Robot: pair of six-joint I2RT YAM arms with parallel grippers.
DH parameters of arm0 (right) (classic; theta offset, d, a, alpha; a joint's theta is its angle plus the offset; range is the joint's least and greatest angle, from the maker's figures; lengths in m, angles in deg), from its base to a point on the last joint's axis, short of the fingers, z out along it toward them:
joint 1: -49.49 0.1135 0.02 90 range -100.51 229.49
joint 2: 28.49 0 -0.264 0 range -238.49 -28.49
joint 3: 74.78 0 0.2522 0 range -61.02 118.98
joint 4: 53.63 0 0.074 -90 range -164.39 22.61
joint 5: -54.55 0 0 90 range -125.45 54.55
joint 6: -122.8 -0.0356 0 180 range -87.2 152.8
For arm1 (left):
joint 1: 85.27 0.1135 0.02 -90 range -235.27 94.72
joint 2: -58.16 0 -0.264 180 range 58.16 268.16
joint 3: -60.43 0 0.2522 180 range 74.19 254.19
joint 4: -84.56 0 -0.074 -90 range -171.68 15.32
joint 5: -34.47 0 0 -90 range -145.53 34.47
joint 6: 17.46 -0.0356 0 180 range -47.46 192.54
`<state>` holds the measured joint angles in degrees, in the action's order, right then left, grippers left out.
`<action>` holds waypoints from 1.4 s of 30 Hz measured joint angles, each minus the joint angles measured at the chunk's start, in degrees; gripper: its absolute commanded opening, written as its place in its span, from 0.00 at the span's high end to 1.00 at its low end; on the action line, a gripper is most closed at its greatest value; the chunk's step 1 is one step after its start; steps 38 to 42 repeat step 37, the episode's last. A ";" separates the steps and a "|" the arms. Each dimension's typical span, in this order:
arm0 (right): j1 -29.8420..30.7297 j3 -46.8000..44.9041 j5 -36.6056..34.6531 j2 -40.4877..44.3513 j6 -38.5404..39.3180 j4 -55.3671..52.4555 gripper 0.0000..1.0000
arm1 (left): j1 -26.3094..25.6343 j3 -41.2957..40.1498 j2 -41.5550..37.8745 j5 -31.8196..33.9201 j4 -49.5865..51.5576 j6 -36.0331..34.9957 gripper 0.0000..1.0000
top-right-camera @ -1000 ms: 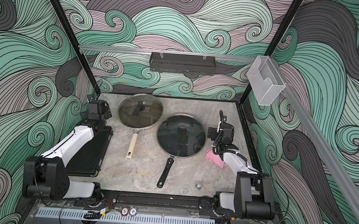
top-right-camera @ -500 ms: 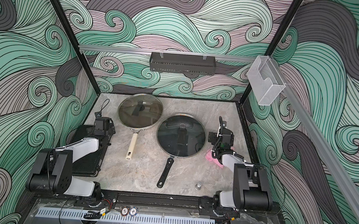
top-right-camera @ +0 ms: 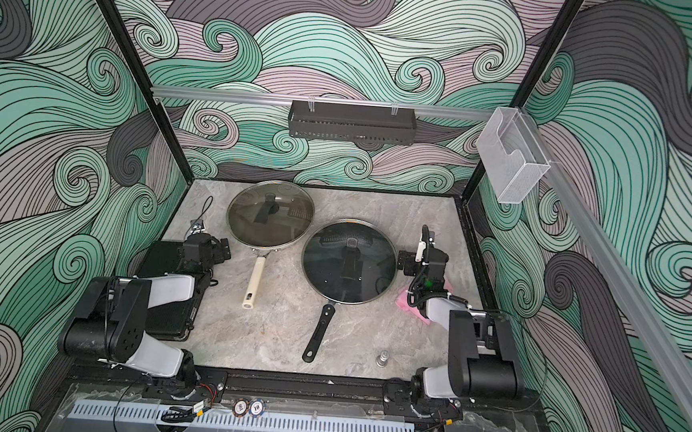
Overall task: Wipe the pot lid with a cloth
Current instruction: Reset both arms
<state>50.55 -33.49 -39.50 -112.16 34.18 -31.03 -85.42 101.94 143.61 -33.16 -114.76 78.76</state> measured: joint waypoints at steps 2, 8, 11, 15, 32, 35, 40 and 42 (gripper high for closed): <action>0.07 -0.55 0.07 -1.27 -0.20 3.30 0.01 | 0.02 -0.48 0.35 -1.01 -1.81 -0.28 0.01; 0.24 -1.01 0.17 -1.86 -0.28 5.53 0.01 | 0.39 -1.75 1.44 -3.15 -4.26 -0.46 0.01; 0.26 -2.08 0.46 -2.62 -0.42 8.55 0.01 | 0.39 -1.75 1.46 -3.58 -4.85 -0.46 0.01; 0.04 -2.97 1.09 -3.61 -0.92 12.11 0.01 | 0.42 -1.75 1.46 -3.80 -5.22 -0.46 0.01; -0.11 -3.15 1.57 -3.85 -1.03 12.72 0.01 | 0.42 -1.75 1.46 -4.02 -5.38 -0.46 0.01; -0.39 -2.36 1.86 -4.70 -1.42 12.74 0.01 | 0.42 -1.75 1.46 -4.02 -5.44 -0.46 0.01; -0.46 -2.58 2.19 -4.52 -1.42 12.76 0.01 | 0.42 -1.75 1.46 -4.02 -5.49 -0.46 0.01; -0.46 -2.58 2.19 -4.52 -1.42 12.76 0.01 | 0.42 -1.75 1.46 -4.02 -5.49 -0.46 0.01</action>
